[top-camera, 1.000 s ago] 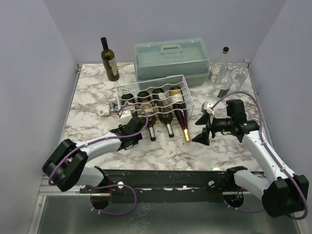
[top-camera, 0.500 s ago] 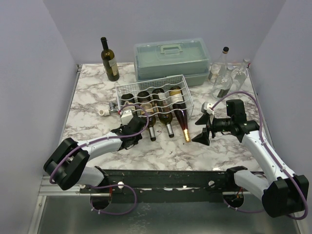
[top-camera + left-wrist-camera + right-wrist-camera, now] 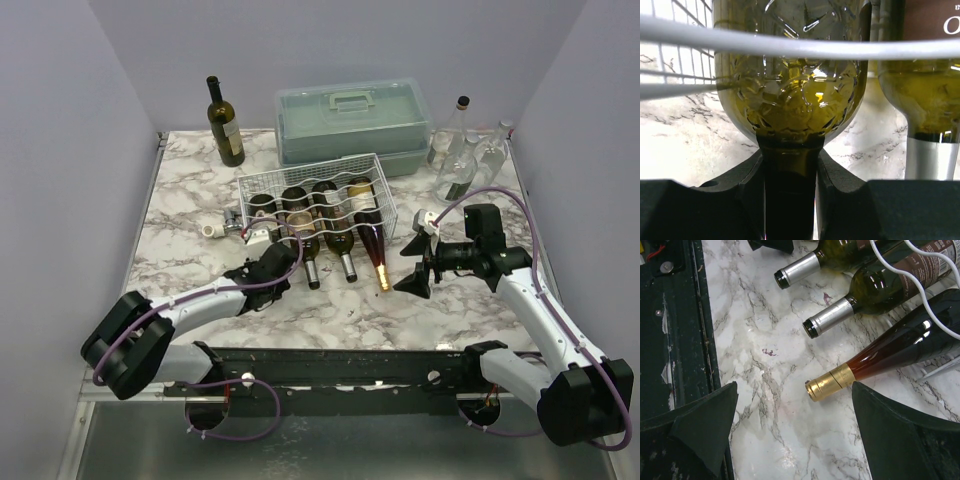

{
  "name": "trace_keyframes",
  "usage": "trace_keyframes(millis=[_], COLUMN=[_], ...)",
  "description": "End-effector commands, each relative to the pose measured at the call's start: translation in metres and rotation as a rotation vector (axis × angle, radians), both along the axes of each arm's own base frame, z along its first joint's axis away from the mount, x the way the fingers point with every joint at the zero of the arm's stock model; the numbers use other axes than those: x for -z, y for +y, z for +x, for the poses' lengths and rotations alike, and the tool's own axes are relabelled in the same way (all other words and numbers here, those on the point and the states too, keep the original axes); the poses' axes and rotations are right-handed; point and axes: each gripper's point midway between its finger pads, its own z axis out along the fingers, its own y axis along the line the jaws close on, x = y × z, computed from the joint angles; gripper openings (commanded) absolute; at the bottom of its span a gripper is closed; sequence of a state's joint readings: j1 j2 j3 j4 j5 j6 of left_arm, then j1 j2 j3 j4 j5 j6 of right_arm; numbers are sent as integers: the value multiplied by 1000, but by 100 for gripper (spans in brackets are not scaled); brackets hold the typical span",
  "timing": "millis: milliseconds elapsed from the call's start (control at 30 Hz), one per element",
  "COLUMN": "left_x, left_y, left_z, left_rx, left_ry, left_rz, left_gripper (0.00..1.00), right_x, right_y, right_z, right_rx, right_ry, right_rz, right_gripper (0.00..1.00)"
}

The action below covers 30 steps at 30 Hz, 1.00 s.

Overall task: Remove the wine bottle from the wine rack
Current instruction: Pick up the wine bottle from the wine rack.

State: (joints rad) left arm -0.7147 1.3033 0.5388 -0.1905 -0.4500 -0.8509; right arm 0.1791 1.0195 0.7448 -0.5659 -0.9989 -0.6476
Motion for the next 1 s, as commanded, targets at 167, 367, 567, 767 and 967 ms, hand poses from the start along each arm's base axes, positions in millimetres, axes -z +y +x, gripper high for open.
trace_keyframes(millis=[167,367,567,767,967], left_x=[-15,-21,-28,-31,-34], left_y=[3,3,5,5,3], left_z=[-16,-25,-36,-50,-62], left_rx=[39,63,87,111,121], left_ry=[-38,-39,-44,-18,-8], left_rz=[-25,-31,-45,-83,-157], left_gripper=[0,0,0,0,0], right_x=[0,0,-1,-2,-3], right_y=[-3,-3,-3,-2,-3], right_z=[-1,-1,-2,-2,-2], right_rx=[7,6,4,2,3], right_ry=[-18,-18,-24,-27,-29], right_rz=[-7,-6,-4,-2,-1], right_gripper=[99,99,99,99,99])
